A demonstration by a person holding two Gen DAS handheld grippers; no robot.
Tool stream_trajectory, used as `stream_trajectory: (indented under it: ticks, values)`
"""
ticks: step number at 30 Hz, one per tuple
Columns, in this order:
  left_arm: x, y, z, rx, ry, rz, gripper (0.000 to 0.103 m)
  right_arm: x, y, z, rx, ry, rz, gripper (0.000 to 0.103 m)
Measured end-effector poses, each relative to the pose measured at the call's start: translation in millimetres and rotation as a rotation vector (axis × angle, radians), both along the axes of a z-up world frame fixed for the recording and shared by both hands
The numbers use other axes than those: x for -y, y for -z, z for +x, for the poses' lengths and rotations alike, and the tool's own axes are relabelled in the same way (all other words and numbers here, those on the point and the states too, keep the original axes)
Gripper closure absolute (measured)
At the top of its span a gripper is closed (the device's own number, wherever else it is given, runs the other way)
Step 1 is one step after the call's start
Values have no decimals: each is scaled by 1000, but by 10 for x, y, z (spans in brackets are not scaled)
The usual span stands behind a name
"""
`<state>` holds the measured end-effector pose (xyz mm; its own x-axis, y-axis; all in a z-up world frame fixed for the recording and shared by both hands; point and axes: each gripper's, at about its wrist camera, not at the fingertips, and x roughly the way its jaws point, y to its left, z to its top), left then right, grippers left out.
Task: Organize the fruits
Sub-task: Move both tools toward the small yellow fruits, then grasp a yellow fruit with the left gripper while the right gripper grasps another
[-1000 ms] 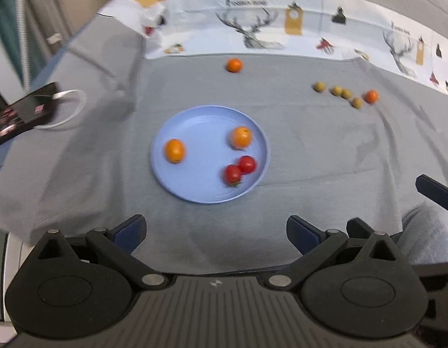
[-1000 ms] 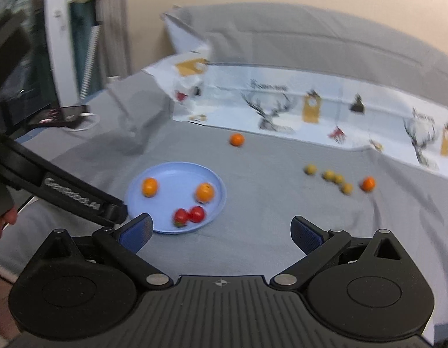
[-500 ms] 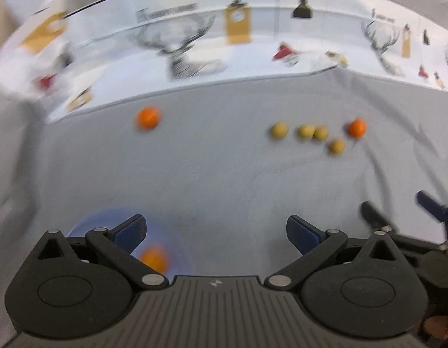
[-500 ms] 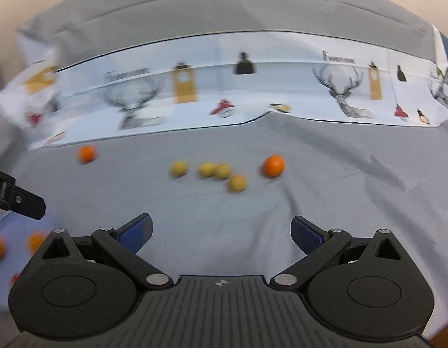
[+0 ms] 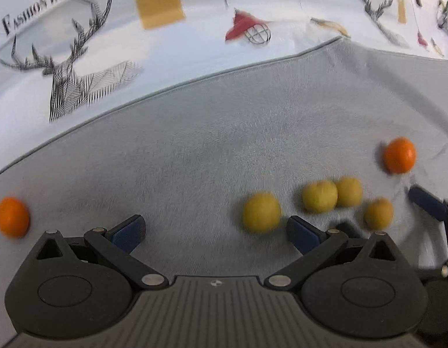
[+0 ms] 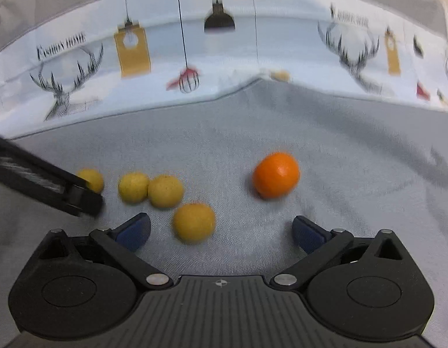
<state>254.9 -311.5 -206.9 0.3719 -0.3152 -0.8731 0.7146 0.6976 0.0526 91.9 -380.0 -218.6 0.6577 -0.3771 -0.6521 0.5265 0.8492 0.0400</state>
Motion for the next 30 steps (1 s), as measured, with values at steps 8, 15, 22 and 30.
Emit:
stream_trajectory:
  ticks: [8,15,22,30]
  values:
    - [42,-21,-32,1,7,12,22,-14,4,9,13,17,-5,3]
    - [-20,-386,-318,-8,41,9,75,-106,-113,-100,73,-12,20,75]
    - [-685,-1078,-919,-49,-73,-9,75,-78,-528,-473,67,29,154,75]
    - [-1784,-1541,-1854,-115,-181,18,75,-662,-1061,-1249,21,-62,399,74]
